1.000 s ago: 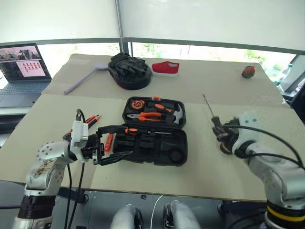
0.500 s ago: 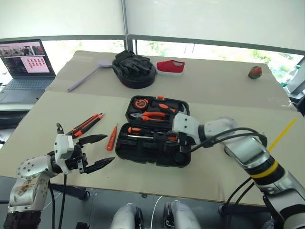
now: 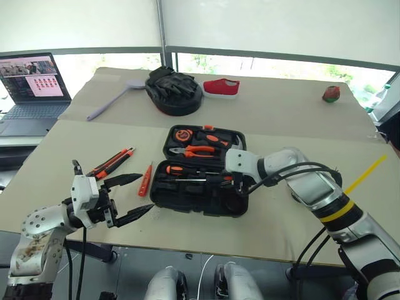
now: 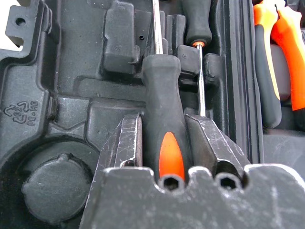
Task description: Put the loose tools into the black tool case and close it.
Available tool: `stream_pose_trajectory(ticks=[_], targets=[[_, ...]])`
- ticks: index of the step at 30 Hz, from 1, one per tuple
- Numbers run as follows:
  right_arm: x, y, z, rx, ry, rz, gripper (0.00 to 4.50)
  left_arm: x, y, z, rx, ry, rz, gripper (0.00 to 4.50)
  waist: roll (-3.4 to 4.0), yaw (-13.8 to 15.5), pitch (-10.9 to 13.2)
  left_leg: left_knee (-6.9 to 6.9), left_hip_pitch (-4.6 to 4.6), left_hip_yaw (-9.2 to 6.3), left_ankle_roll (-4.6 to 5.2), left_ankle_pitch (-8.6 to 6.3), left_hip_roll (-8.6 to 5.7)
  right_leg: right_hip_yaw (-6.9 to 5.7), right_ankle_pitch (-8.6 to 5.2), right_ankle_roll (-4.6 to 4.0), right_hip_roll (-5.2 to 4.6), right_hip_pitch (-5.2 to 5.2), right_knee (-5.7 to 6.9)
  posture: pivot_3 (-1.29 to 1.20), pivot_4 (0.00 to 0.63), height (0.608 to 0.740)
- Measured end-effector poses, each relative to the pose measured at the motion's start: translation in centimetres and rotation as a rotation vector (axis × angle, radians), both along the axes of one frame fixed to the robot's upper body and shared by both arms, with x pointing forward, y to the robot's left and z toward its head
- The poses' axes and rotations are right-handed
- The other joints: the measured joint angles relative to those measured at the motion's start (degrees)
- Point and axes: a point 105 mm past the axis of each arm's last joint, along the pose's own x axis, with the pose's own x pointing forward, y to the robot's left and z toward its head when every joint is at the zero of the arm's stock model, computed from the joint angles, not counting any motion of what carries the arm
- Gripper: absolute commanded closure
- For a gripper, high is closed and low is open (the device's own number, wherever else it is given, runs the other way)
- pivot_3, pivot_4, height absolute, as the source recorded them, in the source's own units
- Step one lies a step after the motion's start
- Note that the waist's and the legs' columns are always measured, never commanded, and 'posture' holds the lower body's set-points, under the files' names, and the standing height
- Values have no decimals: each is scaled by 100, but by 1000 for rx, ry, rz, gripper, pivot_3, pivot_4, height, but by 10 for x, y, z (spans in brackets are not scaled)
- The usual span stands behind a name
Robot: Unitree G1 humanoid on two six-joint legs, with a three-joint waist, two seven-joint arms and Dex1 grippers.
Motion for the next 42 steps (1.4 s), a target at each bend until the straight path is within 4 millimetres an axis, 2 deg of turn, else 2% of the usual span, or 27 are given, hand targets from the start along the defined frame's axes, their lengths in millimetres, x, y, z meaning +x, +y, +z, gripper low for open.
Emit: stream_pose_trajectory(ticks=[4,6,8,11,14,17,20,22,27,28,34,42], targets=[[4,-2,3,25,-7,-24,1289,1,-3,3,-10,-8,1,0,0,-10,0,0,-1,1,39,22,0,2,1,-3,2,-1,0,0,150,740],[6,-2,5,32,-14,-31,761,0,-4,1,-12,0,0,0,0,-11,0,-1,-2,1,40,22,0,1,1,-3,3,-1,-1,0,150,740],[7,-3,7,47,-13,-45,25,-2,-4,-3,-12,17,2,0,0,-13,0,-1,-2,1,40,22,1,2,1,-3,4,-2,-1,0,150,740],[5,-1,7,77,25,-50,25,-3,-4,-5,-12,25,-1,0,0,-12,0,-1,-2,1,29,18,2,1,1,-3,4,-3,-1,0,150,740],[-7,2,5,136,114,-1,25,-2,-4,-5,-13,24,4,0,0,-11,1,-1,-5,1,31,18,2,1,2,-4,4,-5,-1,0,150,740],[-6,5,19,223,100,13,735,-2,-4,-5,-15,23,10,0,0,-13,1,-1,-6,1,40,22,1,1,5,-10,4,-5,-1,0,150,740],[3,4,29,312,59,-24,1746,-2,-3,-6,-17,29,18,0,0,-26,0,-1,-3,0,37,21,2,2,5,-9,6,-4,-1,0,150,740],[7,11,25,354,47,-32,2439,-2,-4,-7,-14,31,18,0,0,-32,0,-3,-1,1,33,24,4,2,5,-10,10,-5,0,0,150,740],[9,23,-5,349,60,-41,4275,-2,-5,-9,-8,34,20,0,0,-27,1,-6,-4,4,32,27,2,2,5,-10,9,-7,0,0,150,740],[9,25,-6,356,54,-39,4478,-2,-4,-9,-7,35,21,0,0,-27,1,-6,-4,4,32,27,2,3,5,-9,9,-6,0,0,150,740],[13,31,-12,362,10,-36,4478,-2,-4,-13,3,45,29,0,1,-67,-2,-8,11,5,18,24,4,7,3,-7,12,3,2,0,150,740],[11,39,-16,329,-19,-3,4478,-6,6,-27,42,101,95,0,1,-129,-3,-38,72,4,-25,11,6,12,-2,-15,12,52,-1,0,150,740]])
